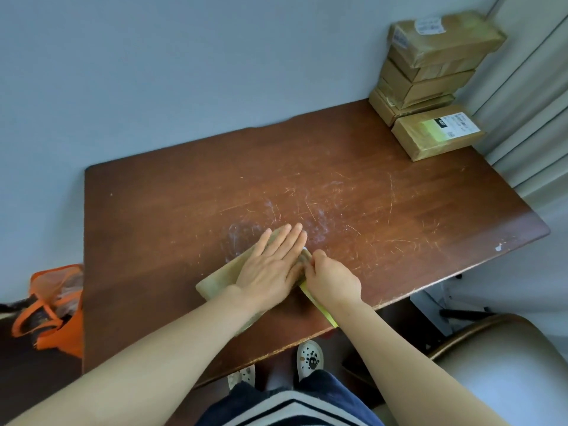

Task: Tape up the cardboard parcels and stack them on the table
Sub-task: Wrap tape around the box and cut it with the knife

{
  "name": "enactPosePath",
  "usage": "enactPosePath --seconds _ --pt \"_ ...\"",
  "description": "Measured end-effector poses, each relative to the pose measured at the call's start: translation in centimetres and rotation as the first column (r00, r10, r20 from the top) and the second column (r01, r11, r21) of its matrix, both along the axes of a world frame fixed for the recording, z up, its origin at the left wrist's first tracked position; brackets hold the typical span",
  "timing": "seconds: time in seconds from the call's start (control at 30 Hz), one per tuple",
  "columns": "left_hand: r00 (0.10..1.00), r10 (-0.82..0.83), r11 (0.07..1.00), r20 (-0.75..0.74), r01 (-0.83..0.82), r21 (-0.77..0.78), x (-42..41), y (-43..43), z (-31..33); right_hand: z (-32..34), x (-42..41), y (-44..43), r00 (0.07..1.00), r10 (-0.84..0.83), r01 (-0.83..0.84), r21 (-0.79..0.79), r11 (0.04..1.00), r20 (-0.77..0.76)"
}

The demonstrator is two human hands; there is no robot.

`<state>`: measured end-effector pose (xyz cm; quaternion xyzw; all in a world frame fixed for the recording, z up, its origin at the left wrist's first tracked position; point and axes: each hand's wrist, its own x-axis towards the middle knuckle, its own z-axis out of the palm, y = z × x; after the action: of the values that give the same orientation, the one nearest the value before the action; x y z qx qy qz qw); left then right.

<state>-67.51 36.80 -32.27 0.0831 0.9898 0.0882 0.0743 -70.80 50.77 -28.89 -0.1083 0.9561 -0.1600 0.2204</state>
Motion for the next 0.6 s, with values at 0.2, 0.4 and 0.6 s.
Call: enactPosePath --seconds 0.2,0.4,0.6 --pt "0.998 -0.050 0.998 0.040 0.048 0.046 0.6 -0.1 0.1 0.3 0.0 -0.4 0.999 0.000 -0.003 0.066 0.998 0.039" --pt "0.970 0.240 0.969 0.040 -0.237 -0.068 0.0 -1.9 -0.3 0.2 -0.1 -0.6 1.000 -0.007 0.005 0.086 0.996 0.026" --pt "0.969 0.231 0.972 0.093 -0.226 -0.061 -0.6 -1.9 0.2 0.2 -0.1 -0.6 0.999 -0.022 0.020 0.076 0.997 0.027"
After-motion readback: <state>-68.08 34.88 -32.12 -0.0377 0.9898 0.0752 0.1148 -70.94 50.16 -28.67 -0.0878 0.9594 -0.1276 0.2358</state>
